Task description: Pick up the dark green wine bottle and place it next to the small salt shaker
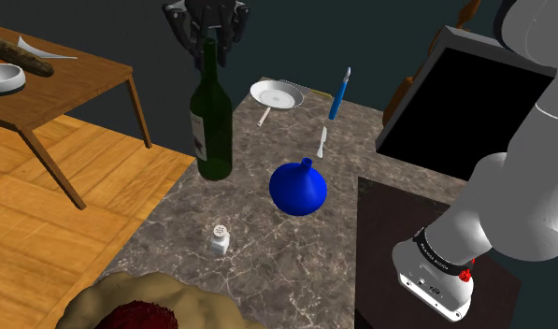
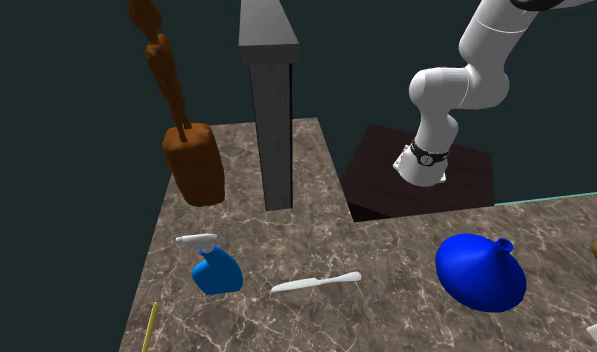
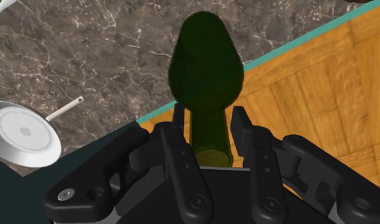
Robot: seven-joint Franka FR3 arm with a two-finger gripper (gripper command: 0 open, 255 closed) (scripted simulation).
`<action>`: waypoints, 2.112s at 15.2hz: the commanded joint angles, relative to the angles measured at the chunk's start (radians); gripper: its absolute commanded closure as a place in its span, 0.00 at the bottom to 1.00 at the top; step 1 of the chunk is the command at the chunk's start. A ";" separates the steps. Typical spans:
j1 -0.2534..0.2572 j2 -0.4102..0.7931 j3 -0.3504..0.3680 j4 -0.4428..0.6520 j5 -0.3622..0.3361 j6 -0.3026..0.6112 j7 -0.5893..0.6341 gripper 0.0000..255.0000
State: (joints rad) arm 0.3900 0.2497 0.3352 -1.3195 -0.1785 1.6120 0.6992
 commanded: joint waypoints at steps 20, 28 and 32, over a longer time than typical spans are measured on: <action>-0.021 -0.029 -0.007 -0.321 0.002 0.294 0.027 1.00; -0.022 -0.019 -0.009 -0.377 -0.005 0.358 0.036 1.00; -0.022 -0.019 -0.009 -0.377 -0.005 0.358 0.036 1.00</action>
State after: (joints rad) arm 0.3683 0.2304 0.3261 -1.6969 -0.1831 1.9698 0.7351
